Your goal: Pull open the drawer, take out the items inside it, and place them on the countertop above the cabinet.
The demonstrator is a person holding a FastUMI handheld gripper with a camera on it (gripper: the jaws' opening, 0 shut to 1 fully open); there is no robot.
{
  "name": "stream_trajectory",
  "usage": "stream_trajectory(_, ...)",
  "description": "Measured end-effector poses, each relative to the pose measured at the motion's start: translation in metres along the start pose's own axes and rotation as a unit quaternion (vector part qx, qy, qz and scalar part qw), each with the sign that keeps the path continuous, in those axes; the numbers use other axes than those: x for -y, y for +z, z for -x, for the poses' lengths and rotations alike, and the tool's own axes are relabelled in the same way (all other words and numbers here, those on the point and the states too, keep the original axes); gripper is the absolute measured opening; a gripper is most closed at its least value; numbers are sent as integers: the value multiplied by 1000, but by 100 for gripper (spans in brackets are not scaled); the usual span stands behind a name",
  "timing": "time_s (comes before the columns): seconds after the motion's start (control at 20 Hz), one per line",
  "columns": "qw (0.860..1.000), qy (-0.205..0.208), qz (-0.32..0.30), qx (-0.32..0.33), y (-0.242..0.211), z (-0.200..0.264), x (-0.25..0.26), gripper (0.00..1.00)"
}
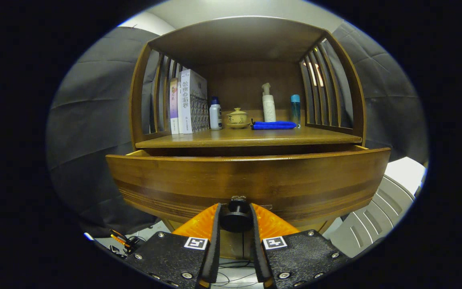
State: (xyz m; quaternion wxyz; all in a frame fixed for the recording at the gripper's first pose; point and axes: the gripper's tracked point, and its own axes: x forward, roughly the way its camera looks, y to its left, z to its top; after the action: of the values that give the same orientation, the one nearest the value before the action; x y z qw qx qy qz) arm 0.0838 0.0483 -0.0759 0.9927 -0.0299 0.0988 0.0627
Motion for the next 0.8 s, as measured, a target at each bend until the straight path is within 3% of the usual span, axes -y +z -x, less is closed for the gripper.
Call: stream_trajectory(0.8, 1000, 13, -4, -7, -20, 51, -7, 36)
